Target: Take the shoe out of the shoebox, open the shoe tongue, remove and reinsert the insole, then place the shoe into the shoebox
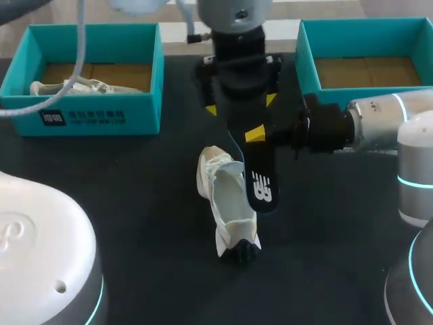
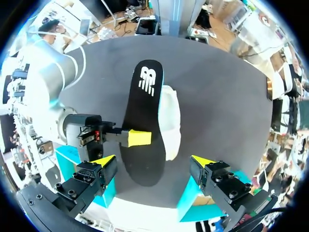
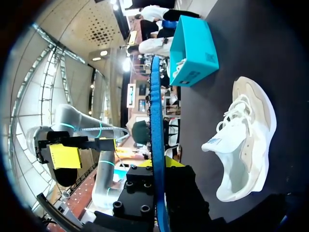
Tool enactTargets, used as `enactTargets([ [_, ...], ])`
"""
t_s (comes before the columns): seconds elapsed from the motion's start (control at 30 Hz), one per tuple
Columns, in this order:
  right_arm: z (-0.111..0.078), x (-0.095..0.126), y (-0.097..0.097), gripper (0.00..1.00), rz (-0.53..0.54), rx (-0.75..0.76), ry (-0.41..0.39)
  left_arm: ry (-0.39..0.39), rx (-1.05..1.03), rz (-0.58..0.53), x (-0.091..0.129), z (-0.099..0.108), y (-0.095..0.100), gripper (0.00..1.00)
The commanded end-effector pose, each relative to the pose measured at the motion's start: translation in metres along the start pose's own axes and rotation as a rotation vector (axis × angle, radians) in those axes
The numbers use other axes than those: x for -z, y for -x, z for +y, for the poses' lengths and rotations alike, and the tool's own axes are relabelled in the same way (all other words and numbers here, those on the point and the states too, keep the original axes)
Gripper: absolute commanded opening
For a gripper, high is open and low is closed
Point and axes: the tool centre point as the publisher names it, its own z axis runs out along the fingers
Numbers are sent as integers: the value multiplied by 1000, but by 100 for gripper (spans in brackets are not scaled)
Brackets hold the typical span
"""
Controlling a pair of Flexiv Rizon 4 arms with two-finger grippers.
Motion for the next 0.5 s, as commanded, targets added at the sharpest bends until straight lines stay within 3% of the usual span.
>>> enactTargets([
  [0.03, -2, 0, -1, 0, -7, 0, 6, -3, 60, -631, -7, -1, -21, 100],
  [0.23, -3, 0, -2, 0, -9, -1, 7, -11, 21, -735, -13, -4, -25, 100],
  [0.5, -7, 3, -3, 0, -15, -5, 11, 44, -23, -821, -18, -13, -33, 100],
])
